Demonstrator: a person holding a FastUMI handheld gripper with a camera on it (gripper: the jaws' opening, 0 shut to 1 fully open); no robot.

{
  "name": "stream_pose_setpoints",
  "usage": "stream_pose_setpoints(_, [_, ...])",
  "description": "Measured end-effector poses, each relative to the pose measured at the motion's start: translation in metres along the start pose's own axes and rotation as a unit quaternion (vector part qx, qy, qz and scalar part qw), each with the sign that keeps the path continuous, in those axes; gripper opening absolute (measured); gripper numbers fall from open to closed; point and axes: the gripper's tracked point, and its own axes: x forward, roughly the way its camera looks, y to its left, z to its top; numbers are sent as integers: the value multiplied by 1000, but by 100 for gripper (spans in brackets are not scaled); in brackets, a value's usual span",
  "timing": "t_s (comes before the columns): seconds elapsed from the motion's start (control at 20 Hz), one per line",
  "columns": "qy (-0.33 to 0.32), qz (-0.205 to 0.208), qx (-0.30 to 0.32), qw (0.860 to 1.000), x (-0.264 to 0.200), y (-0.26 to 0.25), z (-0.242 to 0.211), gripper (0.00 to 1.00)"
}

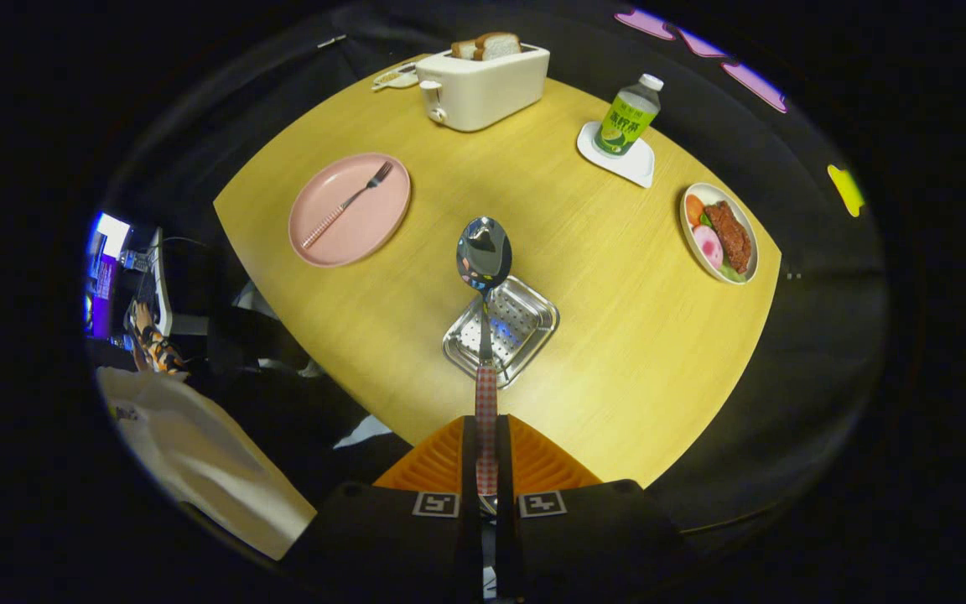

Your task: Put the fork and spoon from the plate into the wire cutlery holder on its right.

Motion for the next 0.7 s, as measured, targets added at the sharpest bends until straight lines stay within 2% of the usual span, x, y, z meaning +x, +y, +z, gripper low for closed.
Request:
stream_pose_setpoints(0.35, [127, 1, -71, 989, 17, -20, -31, 11])
stream_pose_setpoints(0.7, [205, 18, -39, 978, 34, -25, -27, 11])
